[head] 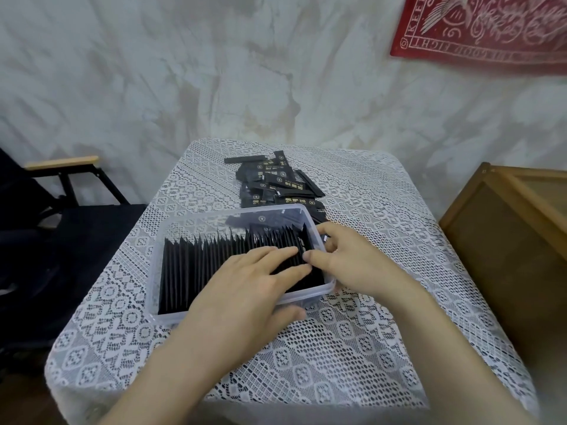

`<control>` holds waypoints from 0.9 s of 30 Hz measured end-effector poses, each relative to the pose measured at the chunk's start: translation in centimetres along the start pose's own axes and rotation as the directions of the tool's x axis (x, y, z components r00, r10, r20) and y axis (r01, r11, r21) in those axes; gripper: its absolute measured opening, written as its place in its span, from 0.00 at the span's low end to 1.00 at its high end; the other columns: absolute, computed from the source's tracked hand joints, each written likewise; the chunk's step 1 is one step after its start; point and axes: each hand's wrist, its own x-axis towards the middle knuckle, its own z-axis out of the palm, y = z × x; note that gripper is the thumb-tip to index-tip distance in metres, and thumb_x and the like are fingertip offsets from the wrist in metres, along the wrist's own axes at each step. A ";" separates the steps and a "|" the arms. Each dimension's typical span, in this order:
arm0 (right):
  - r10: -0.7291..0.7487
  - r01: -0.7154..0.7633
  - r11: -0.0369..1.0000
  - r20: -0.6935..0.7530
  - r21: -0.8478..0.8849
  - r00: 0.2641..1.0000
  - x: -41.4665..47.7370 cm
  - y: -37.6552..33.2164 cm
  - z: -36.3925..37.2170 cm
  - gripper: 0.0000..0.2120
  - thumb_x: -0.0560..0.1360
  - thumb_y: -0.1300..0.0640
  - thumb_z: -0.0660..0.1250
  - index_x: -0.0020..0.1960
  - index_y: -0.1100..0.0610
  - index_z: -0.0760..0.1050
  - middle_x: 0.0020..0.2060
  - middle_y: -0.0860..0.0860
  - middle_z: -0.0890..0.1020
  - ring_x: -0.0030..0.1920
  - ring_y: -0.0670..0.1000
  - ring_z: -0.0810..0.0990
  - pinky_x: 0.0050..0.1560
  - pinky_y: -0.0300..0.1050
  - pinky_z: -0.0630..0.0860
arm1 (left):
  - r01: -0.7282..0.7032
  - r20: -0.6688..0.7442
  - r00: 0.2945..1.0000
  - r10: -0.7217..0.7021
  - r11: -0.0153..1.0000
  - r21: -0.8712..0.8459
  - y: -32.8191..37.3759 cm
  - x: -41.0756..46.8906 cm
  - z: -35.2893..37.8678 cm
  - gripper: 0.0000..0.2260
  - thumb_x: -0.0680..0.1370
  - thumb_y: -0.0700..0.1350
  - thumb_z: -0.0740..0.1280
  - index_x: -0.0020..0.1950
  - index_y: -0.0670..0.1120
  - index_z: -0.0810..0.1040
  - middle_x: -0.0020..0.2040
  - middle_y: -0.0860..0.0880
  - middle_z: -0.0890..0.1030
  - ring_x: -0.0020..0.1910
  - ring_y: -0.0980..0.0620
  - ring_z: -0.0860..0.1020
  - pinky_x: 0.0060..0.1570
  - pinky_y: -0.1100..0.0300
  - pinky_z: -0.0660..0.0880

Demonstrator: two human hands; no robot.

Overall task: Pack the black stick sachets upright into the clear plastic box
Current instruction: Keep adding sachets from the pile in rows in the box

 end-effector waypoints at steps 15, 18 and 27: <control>-0.058 -0.077 0.898 -0.291 -0.432 0.955 8.2 2.3 -1.6 0.16 0.78 0.47 0.70 0.63 0.50 0.78 0.51 0.48 0.83 0.50 0.53 0.80 0.50 0.47 0.73 | -0.034 -0.018 0.999 0.036 0.994 0.104 0.3 1.1 1.0 0.23 0.75 0.66 0.59 0.66 0.59 0.77 0.68 0.57 0.76 0.67 0.47 0.73 0.58 0.50 0.76; -0.042 -0.071 0.905 -0.254 -0.419 0.966 9.3 2.3 -1.8 0.14 0.77 0.48 0.72 0.60 0.51 0.80 0.44 0.48 0.81 0.46 0.52 0.79 0.45 0.44 0.70 | -0.036 -0.080 0.996 0.047 0.991 0.131 0.3 1.1 1.4 0.22 0.75 0.65 0.60 0.62 0.58 0.79 0.65 0.56 0.78 0.64 0.47 0.74 0.56 0.50 0.77; -0.085 0.069 0.952 -0.040 -0.299 0.996 10.8 0.0 -3.6 0.07 0.76 0.51 0.74 0.40 0.47 0.79 0.39 0.44 0.80 0.40 0.47 0.76 0.45 0.45 0.70 | -0.019 -0.150 0.988 0.037 0.993 0.121 0.3 1.0 1.6 0.20 0.73 0.64 0.64 0.58 0.55 0.82 0.62 0.54 0.79 0.62 0.48 0.75 0.54 0.52 0.78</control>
